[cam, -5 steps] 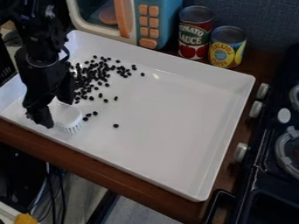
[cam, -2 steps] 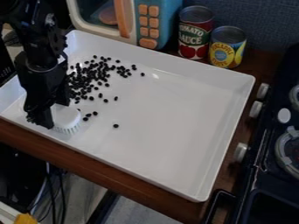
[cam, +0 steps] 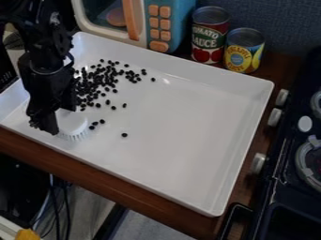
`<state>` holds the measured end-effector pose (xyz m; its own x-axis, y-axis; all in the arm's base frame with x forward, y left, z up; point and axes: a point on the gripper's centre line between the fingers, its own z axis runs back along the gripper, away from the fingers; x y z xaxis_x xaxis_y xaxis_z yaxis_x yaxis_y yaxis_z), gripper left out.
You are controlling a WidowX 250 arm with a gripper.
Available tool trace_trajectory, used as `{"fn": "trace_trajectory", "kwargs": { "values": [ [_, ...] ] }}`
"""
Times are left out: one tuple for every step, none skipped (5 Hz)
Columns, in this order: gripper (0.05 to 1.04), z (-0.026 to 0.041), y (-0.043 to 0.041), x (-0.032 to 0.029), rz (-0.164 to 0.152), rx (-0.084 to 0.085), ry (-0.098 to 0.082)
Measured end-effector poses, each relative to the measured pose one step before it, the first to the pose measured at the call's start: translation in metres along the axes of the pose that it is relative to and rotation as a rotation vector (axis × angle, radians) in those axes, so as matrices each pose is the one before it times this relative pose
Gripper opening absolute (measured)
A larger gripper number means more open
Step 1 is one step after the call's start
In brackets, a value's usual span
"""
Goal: Sweep into pile
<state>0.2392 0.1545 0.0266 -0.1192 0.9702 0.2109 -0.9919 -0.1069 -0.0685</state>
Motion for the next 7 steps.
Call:
{"fn": "trace_trajectory", "kwargs": {
  "values": [
    [0.730, -0.00159, -0.00939, 0.00088, -0.0463, 0.0091, 0.0198],
    [0.730, -0.00116, -0.01071, 0.00262, -0.0142, 0.0148, 0.0189],
    [0.730, -0.00203, -0.01086, 0.00310, 0.0093, 0.0164, 0.0170],
    [0.730, -0.00094, -0.01083, 0.00302, 0.0201, 0.0120, 0.0154],
    [0.730, 0.00057, -0.01296, 0.00210, 0.0175, 0.0043, 0.0125],
    [0.730, 0.00054, -0.01554, -0.00330, -0.0074, -0.0167, 0.0064],
    [0.730, 0.00096, -0.00914, -0.00290, -0.0299, -0.0373, -0.0168]
  ]
}}
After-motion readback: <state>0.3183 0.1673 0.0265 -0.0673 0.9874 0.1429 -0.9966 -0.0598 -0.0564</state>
